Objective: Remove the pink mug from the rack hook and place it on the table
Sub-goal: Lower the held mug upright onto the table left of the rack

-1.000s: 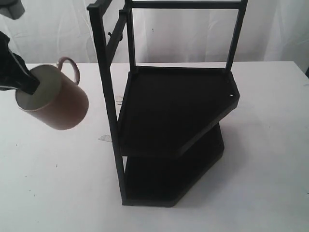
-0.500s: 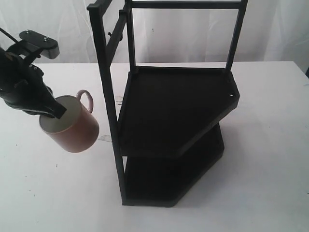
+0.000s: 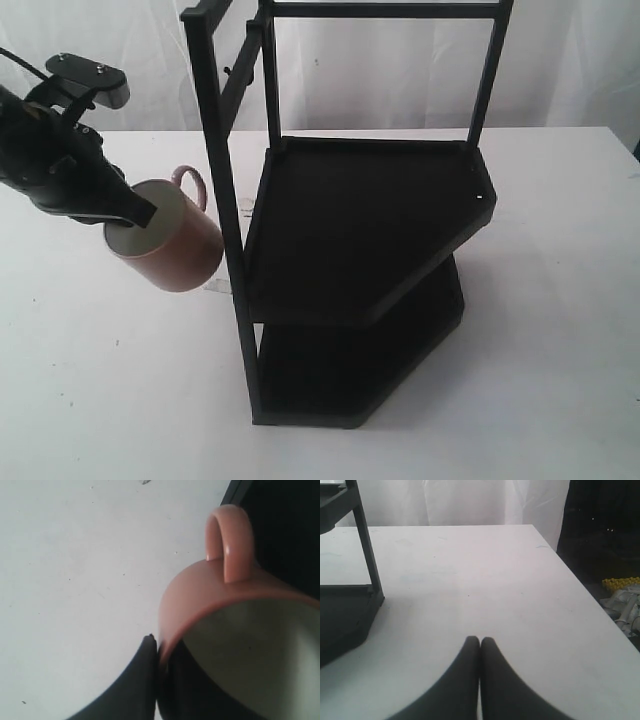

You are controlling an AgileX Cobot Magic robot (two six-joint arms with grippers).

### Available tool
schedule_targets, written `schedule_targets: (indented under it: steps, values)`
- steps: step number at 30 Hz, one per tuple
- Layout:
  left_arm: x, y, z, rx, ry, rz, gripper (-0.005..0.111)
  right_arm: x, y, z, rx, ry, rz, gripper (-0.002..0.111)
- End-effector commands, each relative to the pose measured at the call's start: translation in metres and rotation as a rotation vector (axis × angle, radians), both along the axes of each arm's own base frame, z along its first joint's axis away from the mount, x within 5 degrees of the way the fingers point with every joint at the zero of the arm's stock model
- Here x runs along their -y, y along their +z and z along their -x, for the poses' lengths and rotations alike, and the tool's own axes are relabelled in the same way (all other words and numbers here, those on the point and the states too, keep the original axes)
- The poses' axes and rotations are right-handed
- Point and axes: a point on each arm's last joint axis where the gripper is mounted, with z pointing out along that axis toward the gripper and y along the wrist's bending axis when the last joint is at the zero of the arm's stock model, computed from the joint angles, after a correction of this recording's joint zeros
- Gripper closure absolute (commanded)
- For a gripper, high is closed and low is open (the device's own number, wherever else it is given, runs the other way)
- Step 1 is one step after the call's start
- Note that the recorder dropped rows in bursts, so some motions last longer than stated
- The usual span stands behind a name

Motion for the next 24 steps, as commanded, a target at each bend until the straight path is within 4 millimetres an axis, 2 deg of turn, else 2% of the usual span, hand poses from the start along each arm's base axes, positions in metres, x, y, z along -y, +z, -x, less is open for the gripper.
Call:
schedule_targets:
  steps: [1, 3, 9, 12, 24]
  values:
    - [0.005, -0.014, -0.005, -0.051, 0.011, 0.023, 0.107, 0.0, 0.001, 0.0, 0.012, -0.005, 0.008, 0.108]
    - [0.006, -0.023, -0.01, -0.076, 0.014, 0.02, 0.107, 0.0, 0.001, 0.0, 0.012, -0.005, 0.008, 0.108]
    - [0.009, -0.035, -0.017, -0.102, 0.034, 0.059, 0.107, 0.0, 0.001, 0.0, 0.012, -0.005, 0.008, 0.108]
    - [0.01, -0.047, -0.02, -0.129, -0.029, 0.017, 0.107, 0.0, 0.001, 0.0, 0.012, -0.005, 0.008, 0.108]
    - [0.01, -0.053, -0.023, -0.134, -0.029, 0.01, 0.107, 0.0, 0.001, 0.0, 0.012, -0.005, 0.008, 0.108]
